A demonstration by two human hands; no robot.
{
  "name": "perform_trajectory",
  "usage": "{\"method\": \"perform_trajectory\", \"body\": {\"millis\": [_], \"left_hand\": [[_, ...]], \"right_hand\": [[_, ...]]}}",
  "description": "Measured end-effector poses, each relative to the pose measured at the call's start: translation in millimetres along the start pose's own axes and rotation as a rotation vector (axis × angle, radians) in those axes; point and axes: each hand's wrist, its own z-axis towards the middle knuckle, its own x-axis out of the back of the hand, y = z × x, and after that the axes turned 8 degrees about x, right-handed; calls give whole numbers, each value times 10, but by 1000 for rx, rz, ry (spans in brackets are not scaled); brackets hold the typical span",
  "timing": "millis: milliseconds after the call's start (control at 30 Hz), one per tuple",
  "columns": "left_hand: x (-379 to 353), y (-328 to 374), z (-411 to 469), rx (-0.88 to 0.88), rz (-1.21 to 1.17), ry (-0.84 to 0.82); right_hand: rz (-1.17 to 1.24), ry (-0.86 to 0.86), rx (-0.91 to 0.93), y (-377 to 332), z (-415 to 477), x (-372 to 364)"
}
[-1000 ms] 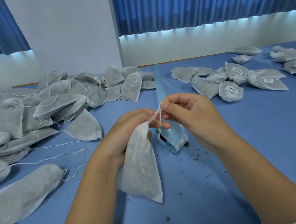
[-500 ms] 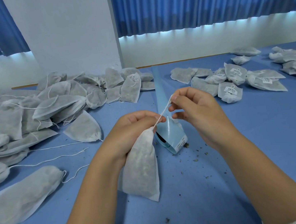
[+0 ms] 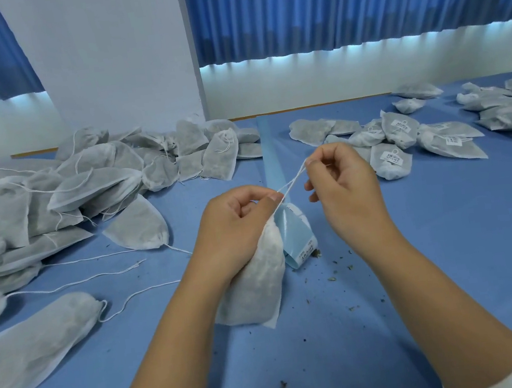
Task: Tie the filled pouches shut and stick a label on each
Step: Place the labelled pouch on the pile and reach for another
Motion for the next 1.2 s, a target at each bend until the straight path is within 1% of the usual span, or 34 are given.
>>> {"method": "perform_trajectory", "body": {"millis": [33, 100, 133, 200, 233, 300, 400, 533, 700, 800, 867, 967, 1100, 1133, 1200], "left_hand": [[9, -15, 6, -2, 5, 9], [63, -16, 25, 55, 48, 17], [96, -6, 32, 111, 39, -14], [160, 9, 34, 224, -68, -125], [199, -4, 43, 233, -83, -161], [262, -35, 59, 184, 6, -150], [316, -76, 73, 141, 55, -65], [333, -131, 141, 80, 97, 79], [329, -131, 150, 43, 4, 221], [325, -119, 168, 59, -3, 335], [325, -111, 179, 98, -21, 373], [308, -113, 158, 130, -91, 361], [282, -115, 153, 170, -199, 294], [279, -107, 162, 207, -247, 264], [272, -68, 160, 279, -434, 133]], "right_hand": [[23, -1, -9, 2, 1, -6], [88, -13, -35, 1, 10, -2], [110, -14, -39, -1, 16, 7], [134, -3, -27, -12, 25, 24], [146, 7, -16, -23, 26, 31], [183, 21, 7, -49, 26, 40], [219, -10, 51, -95, 8, 45], [165, -124, 146, -129, -60, 7], [15, -307, 282, -101, -148, -85], [-127, -405, 345, -43, -179, -125], [-210, -440, 352, 4, -188, -141], [-261, -455, 351, 51, -201, -152], [-281, -459, 368, 58, -216, -158], [-283, -457, 369, 57, -217, -157], [-290, -450, 373, 51, -215, -150]]}}
